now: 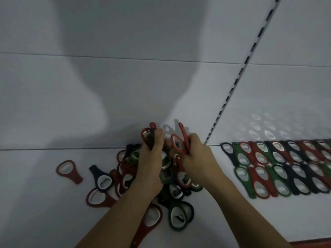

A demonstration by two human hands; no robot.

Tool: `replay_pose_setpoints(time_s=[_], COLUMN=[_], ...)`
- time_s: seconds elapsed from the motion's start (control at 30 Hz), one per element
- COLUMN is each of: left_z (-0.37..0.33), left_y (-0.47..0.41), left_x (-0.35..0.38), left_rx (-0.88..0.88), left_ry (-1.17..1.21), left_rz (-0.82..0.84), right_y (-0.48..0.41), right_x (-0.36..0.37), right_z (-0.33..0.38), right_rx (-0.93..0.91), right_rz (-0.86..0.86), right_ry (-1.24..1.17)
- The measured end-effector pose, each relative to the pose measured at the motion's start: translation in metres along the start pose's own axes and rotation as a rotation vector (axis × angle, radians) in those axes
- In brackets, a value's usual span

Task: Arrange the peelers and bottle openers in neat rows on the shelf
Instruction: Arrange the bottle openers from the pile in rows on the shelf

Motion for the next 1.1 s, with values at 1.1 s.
replay_pose_setpoints(time_s=[1.1], left_z=[0.156], left_y=[0.014], left_x=[0.454], left_rx=[-0.249], left_ry=[0.437], left_rz=[0.17], right_y=[0.056], right_x=[-0.435], right_z=[-0.282], right_rx=[0.024], right_rz=[-0.173], right_ry=[-0.48])
Point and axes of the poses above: each hand's wrist, its own y-axis away from the middle knuckle, its own x-axis out of the palm, z = x × y, the point moved 4 cm from there along -y, towards the middle knuckle, and after that the axes turned 7 degrees about -y, right-handed, at the moved point
